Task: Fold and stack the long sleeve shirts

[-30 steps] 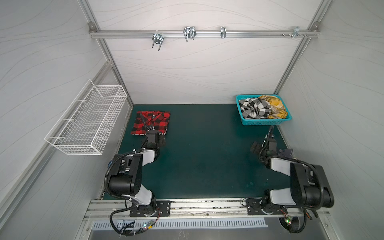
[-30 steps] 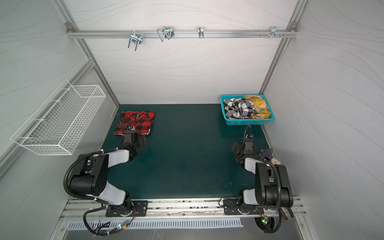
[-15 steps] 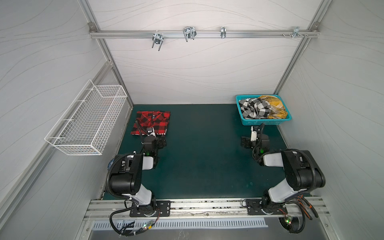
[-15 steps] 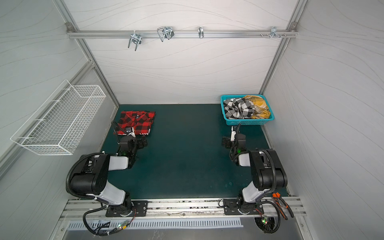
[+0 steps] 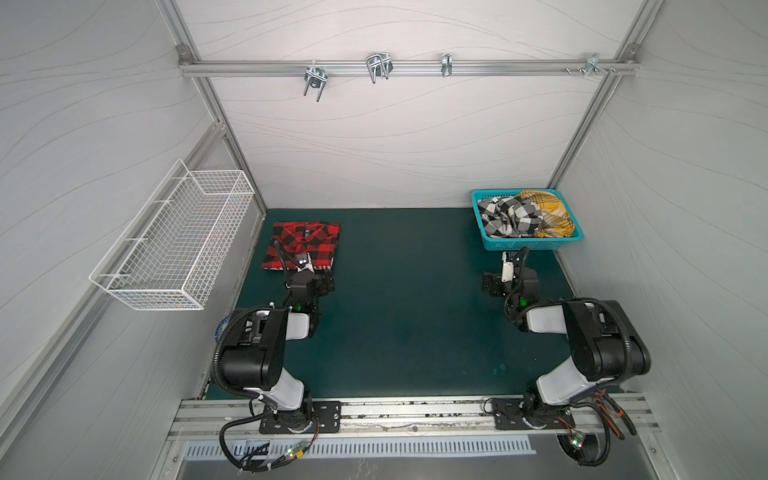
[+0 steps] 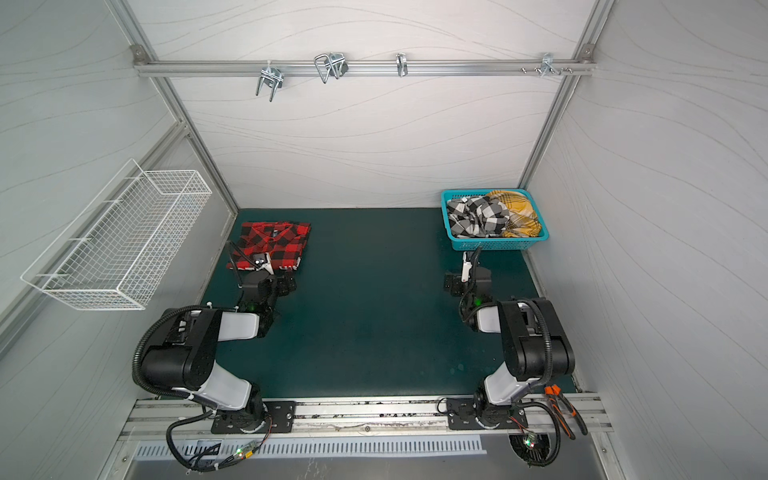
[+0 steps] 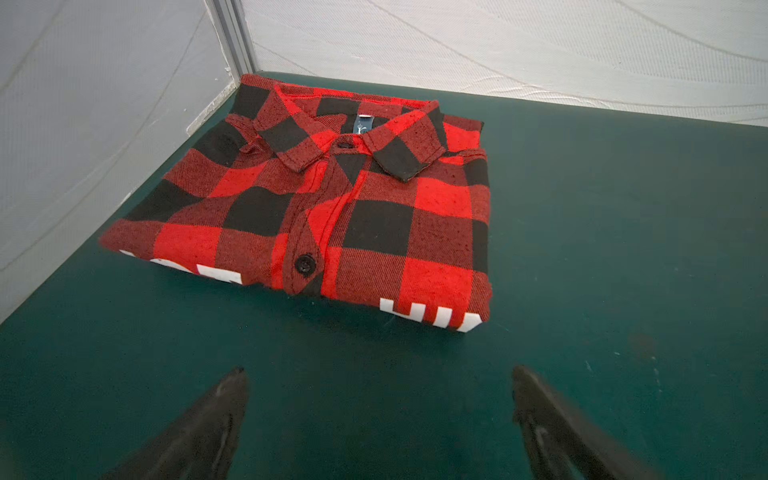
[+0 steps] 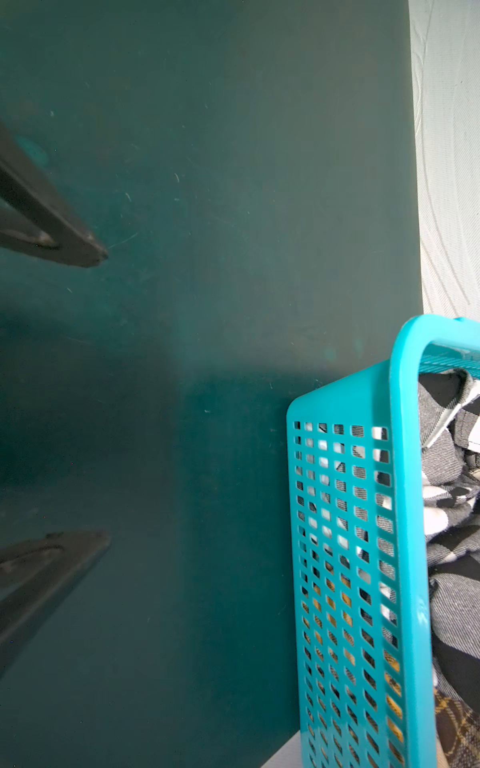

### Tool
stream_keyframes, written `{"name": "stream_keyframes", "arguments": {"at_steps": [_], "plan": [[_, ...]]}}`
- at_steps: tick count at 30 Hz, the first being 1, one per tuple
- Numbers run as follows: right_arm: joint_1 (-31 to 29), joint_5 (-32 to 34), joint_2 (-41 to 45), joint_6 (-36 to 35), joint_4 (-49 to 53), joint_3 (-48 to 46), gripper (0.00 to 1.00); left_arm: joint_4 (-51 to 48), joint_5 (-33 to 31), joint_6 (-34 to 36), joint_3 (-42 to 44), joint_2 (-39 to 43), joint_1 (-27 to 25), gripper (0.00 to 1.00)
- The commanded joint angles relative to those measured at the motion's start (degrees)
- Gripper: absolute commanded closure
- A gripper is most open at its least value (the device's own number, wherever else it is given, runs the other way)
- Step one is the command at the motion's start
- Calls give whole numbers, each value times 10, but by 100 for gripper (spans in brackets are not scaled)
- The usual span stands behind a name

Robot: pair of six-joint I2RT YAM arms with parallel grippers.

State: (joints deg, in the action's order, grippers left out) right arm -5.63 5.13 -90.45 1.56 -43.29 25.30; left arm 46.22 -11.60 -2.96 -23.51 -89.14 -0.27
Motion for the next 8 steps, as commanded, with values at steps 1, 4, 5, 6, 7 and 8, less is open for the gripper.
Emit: {"name": "stream_keyframes", "arguments": {"at_steps": [1,4,5,6,7,8], "plan": [[-2,2,4,-14,-12,5,1,25,-6,12,-7,-3,-1,1],[5,-28,-22,-15,16,36,1,19,-4,12,-11,-3,-1,1],[14,-87,-27,-28,29,45,1,17,-4,11,-13,-4,-1,1],[16,-93,-20,-26,28,39,1,16,-2,11,-13,-4,-1,1],[16,-93,-13,-26,22,31,1,15,0,10,-13,-4,1,1],[15,-93,-4,-28,2,18,1,15,4,10,-12,-3,2,1]]}}
